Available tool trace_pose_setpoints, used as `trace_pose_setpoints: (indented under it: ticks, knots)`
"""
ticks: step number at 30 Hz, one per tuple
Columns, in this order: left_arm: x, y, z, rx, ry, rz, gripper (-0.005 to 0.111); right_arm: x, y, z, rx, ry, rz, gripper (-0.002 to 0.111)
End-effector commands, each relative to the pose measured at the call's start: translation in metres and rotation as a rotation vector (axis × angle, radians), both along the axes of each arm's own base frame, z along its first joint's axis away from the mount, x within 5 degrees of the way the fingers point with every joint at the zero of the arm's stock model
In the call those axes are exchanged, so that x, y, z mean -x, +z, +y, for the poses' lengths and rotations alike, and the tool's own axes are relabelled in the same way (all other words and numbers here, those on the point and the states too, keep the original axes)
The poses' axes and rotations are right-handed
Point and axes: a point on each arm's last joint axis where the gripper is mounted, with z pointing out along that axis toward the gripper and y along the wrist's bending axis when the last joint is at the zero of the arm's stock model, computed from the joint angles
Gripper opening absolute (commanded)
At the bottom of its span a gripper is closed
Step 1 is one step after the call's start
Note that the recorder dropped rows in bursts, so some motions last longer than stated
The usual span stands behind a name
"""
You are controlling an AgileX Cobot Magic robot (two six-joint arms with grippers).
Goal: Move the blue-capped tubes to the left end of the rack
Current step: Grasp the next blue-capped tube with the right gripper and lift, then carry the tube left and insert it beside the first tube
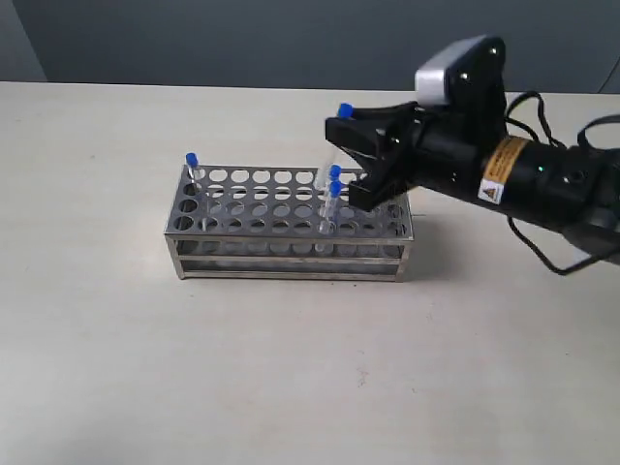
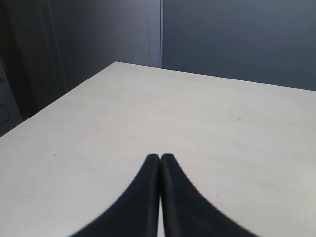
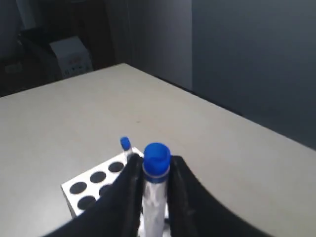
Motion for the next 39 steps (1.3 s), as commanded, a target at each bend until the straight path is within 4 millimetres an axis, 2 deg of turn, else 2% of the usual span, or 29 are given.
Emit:
trace_pose_setpoints:
  ticks: [1,3,7,13,19,28,34,39]
  knots:
    - [0.000,0.000,0.000,0.001,0.003,-0.003,0.001,-0.003,0.016,0.036,0.015,0.075,-0.055,-0.001]
    - [0.000,0.000,0.000,0.001,0.003,-0.003,0.001,-0.005,0.020,0.057,0.005,0.116,-0.075,-0.001]
    - [0.000,0.000,0.000,0.001,0.003,-0.003,0.001,-0.015,0.014,0.094,0.028,0.155,-0.079,-0.001]
    - [0.000,0.000,0.000,0.002,0.002,-0.004,0.001,-0.035,-0.006,0.126,0.053,0.171,-0.071,-0.001]
    - [0.000,0.000,0.000,0.001,0.003,-0.003,0.001,-0.047,-0.028,0.137,0.080,0.163,-0.035,-0.001]
    - [0.000,0.000,0.000,0.001,0.003,-0.003,0.001,-0.048,-0.054,0.141,0.086,0.176,0.019,-0.001]
    - [0.000,0.000,0.000,0.001,0.003,-0.003,0.001,-0.057,-0.063,0.152,0.065,0.200,0.031,-0.001]
    - [0.000,0.000,0.000,0.001,0.003,-0.003,0.001,-0.055,-0.070,0.154,0.111,0.245,0.039,-0.001]
